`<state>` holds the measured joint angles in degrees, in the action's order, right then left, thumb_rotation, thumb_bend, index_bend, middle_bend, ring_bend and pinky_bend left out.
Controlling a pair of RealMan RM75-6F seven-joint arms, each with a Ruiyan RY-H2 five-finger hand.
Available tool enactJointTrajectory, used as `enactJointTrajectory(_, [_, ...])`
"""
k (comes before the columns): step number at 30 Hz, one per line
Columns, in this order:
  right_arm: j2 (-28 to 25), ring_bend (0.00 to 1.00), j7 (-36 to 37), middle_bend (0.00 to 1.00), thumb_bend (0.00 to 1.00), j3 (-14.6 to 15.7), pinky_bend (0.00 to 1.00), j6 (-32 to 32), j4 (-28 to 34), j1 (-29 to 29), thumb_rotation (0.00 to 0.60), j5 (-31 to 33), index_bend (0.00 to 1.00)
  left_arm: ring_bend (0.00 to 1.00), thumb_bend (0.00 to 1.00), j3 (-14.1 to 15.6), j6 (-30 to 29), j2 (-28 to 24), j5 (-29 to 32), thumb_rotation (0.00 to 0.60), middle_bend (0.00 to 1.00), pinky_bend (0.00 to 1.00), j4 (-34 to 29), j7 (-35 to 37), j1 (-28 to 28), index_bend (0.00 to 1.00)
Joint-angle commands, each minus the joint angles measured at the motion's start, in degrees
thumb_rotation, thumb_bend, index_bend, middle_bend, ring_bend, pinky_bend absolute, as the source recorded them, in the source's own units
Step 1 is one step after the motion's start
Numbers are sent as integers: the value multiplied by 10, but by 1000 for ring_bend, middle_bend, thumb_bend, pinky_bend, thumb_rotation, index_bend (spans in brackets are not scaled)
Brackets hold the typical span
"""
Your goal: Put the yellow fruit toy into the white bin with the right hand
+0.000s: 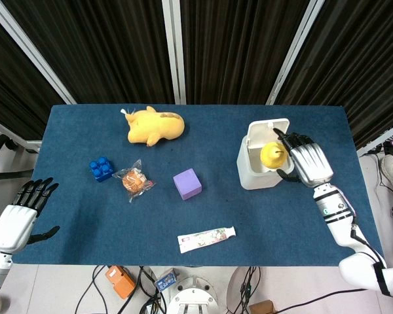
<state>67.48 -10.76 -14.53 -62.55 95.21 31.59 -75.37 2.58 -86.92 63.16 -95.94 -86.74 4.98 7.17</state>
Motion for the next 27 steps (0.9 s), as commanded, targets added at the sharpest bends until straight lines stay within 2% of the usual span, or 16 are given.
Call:
enactJointTrajectory(1, [-8,99,-2,147,384,5,202,4,5,-1,600,6,0,0,117,0,2,0,1,600,0,33,0,1,1,0])
enactJointTrajectory(5, [-22,84,4,131,384,12,190,-8,19,-11,600,0,0,0,117,0,2,0,0,600,0,33,-1,-1,1,0])
enactJointTrajectory(8, [-38,73,2,111,384,30,187,-57,36,-41,600,-37,0,0,117,0,-3,0,-1,600,0,33,-1,-1,-2,0])
enactJointTrajectory(11, [-54,31,-1,66,374,72,150,-144,54,-101,600,-101,0,0,117,0,-6,0,-2,600,0,33,0,0,-3,0])
enactJointTrajectory(14, [-65,0,-17,5,361,136,56,-224,56,-183,600,-144,0,0,117,0,-7,0,-3,600,0,33,0,-1,-3,0])
enactJointTrajectory(16, [-54,0,-16,0,361,164,9,-263,39,-224,600,-159,0,0,117,1,-7,0,-4,600,0,33,0,-1,-4,0])
enactJointTrajectory(20, [-14,0,10,0,361,206,0,-306,-23,-289,600,-166,0,0,117,1,-10,2,-6,600,0,33,-1,-6,-5,0])
enactJointTrajectory(24, [-3,0,48,0,362,216,0,-297,-59,-305,600,-163,0,0,117,2,-11,4,-10,600,0,33,-1,-12,-6,0])
enactJointTrajectory(27, [-6,0,62,0,362,206,0,-301,-65,-308,600,-158,0,0,117,3,-10,6,-10,600,0,33,-2,-18,-6,0])
